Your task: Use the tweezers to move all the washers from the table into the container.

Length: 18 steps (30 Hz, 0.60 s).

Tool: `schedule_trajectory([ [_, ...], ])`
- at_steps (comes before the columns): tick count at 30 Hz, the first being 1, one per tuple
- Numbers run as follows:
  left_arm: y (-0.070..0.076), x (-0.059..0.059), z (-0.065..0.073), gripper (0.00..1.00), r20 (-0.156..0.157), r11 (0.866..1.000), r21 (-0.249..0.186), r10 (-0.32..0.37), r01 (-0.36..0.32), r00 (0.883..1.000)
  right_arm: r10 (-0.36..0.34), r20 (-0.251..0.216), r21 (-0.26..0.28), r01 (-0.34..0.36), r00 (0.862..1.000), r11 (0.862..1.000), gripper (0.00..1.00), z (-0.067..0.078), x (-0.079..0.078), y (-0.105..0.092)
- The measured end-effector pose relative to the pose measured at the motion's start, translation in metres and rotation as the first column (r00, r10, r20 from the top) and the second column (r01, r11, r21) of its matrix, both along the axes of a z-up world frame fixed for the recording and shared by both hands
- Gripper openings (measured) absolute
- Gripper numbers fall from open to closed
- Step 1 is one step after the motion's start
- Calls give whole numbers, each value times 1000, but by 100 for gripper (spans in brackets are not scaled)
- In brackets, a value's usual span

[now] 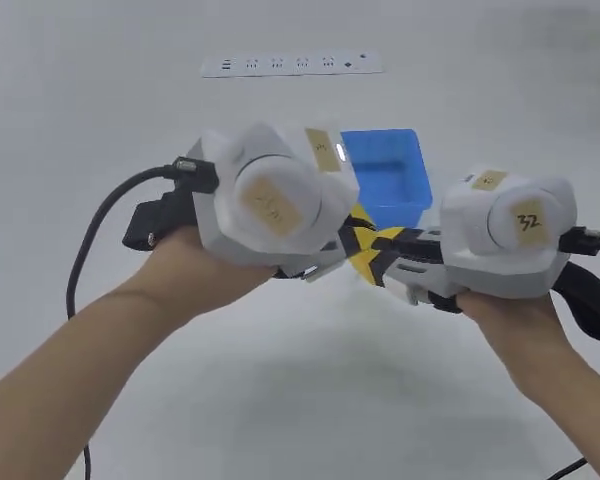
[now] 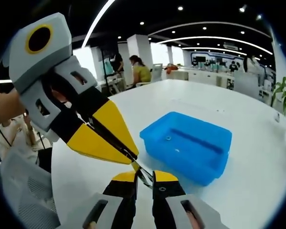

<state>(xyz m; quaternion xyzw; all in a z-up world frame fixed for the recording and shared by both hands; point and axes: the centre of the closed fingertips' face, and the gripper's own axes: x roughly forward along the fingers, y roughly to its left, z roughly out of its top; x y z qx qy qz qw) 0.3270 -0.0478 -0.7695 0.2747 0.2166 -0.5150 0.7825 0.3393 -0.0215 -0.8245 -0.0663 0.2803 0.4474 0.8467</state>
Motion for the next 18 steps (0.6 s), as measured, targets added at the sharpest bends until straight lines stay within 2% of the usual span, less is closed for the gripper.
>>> schedule_trajectory([
  [6,-2,-2,0,0,-8,1000,-4,-11,11,1000,8,10,-16,-8,1000,1000,8,0,-2,-1],
  [11,-3,-3,-1,0,3,1000,10,-27,27,1000,20,23,-40,-19,1000,999,8,0,-2,-1],
  [18,-5,-3,-1,0,0,999,15,-36,36,999,13,27,-44,-11,1000,999,8,0,-1,-4],
])
